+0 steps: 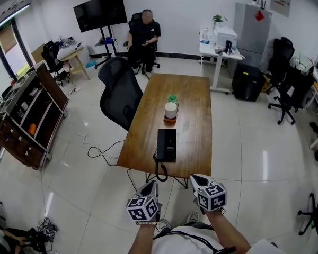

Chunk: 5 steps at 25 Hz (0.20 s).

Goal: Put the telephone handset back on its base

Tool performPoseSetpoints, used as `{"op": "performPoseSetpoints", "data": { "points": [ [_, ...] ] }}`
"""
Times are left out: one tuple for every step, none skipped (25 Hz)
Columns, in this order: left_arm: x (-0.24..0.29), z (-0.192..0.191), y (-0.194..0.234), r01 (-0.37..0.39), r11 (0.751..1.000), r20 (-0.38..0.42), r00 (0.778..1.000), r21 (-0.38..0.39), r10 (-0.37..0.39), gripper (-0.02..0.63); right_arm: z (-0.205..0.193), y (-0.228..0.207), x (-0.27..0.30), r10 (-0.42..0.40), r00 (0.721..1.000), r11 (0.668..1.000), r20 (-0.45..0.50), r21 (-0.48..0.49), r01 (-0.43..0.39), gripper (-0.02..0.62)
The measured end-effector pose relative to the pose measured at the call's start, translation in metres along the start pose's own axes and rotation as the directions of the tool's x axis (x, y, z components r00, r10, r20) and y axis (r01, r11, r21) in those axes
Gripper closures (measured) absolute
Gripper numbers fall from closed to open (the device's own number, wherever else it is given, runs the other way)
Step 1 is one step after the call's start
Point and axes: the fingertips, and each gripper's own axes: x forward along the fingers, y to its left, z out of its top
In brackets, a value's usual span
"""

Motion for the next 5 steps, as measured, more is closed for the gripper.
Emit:
{"op": "performPoseSetpoints", "data": {
  "points": [
    [-0.0001, 0.0010, -0.0001, 0.000, 1.000, 0.000, 1.000, 0.000, 0.000, 0.601, 0.0013, 0.0003, -0.0001, 0.000, 1.000, 1.000, 0.001, 0.000, 0.000, 0.591],
    [-0.0004, 0.0022, -0.0002, 0.000, 1.000, 0.000, 1.000, 0.001, 0.000, 0.601, 0.0027, 0.0007, -0.0002, 0.000, 1.000, 1.000, 0.001, -0.001, 0.000, 0.591],
    [-0.0006, 0.0031, -0.0005, 0.000, 1.000, 0.000, 1.000, 0.000, 0.000, 0.601, 0.0038, 0.0013, -0.0004, 0.001, 1.000, 1.000, 0.001, -0.002, -0.001, 0.591],
    [-0.0009, 0.0038, -0.0007, 0.001, 1.000, 0.000, 1.000, 0.000, -0.001, 0.601, 0.0045, 0.0018, -0.0005, 0.002, 1.000, 1.000, 0.000, -0.002, -0.002, 0.591],
    [-0.0012, 0.0044, -0.0010, 0.001, 1.000, 0.000, 1.000, 0.000, -0.001, 0.601, 0.0051, 0.0023, -0.0007, 0.003, 1.000, 1.000, -0.001, -0.003, -0.003, 0.591]
  ]
}}
